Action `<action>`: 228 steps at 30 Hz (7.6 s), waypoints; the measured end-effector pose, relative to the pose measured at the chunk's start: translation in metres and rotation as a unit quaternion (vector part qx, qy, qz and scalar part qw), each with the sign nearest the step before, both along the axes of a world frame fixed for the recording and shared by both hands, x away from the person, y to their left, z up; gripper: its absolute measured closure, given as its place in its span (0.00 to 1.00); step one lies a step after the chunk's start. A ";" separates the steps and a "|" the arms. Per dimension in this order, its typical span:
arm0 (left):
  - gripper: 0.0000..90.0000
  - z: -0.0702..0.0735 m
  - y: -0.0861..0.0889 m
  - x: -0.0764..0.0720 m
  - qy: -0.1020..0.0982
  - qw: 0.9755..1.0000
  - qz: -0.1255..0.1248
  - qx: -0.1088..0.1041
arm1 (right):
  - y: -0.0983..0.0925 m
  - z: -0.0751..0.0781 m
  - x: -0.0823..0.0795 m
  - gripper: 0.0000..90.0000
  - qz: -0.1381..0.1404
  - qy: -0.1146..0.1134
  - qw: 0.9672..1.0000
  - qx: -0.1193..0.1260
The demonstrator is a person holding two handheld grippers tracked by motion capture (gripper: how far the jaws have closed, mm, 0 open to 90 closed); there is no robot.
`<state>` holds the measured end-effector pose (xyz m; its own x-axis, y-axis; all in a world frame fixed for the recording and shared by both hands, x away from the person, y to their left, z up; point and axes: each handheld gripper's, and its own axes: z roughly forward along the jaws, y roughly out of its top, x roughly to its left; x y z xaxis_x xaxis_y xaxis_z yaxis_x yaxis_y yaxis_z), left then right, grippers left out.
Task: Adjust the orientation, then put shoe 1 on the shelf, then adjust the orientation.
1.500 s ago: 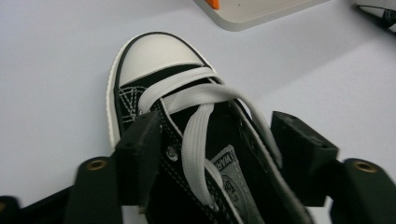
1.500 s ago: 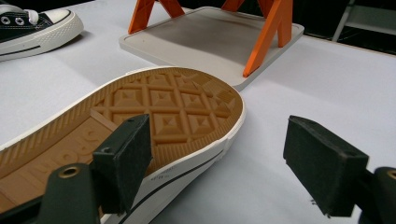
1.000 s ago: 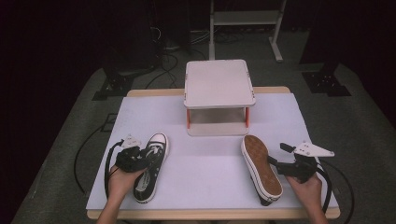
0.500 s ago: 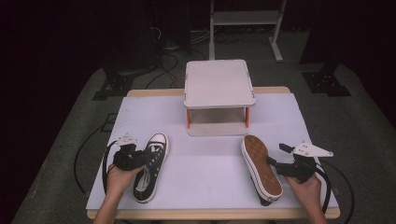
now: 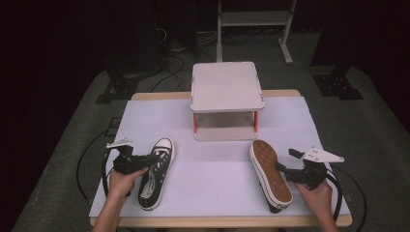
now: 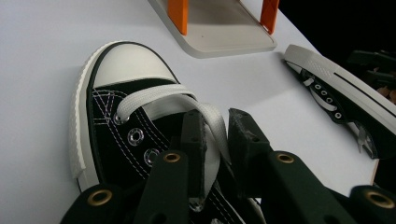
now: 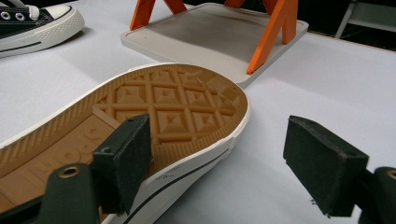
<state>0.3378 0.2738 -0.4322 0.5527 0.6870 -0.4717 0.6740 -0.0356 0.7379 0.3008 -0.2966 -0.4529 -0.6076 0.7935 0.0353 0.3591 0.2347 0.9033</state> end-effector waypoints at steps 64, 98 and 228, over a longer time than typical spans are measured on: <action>1.00 -0.006 0.013 -0.009 0.005 0.980 -0.007 -0.198 | 0.001 0.000 -0.002 0.26 -0.003 -0.009 1.000 -0.004; 1.00 0.076 -0.026 -0.001 -0.073 0.967 -0.009 -0.245 | -0.002 0.001 -0.002 0.26 -0.006 -0.017 1.000 -0.001; 0.82 0.150 -0.179 0.217 -0.017 0.985 0.066 -0.155 | -0.018 0.008 0.001 0.26 -0.020 -0.038 0.999 0.012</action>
<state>0.5552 0.0950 -0.2826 0.4865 0.5798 -0.6536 0.6323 0.2826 0.7213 0.3018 -0.3143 -0.4447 -0.5769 0.8168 0.0096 0.2983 0.1998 0.9333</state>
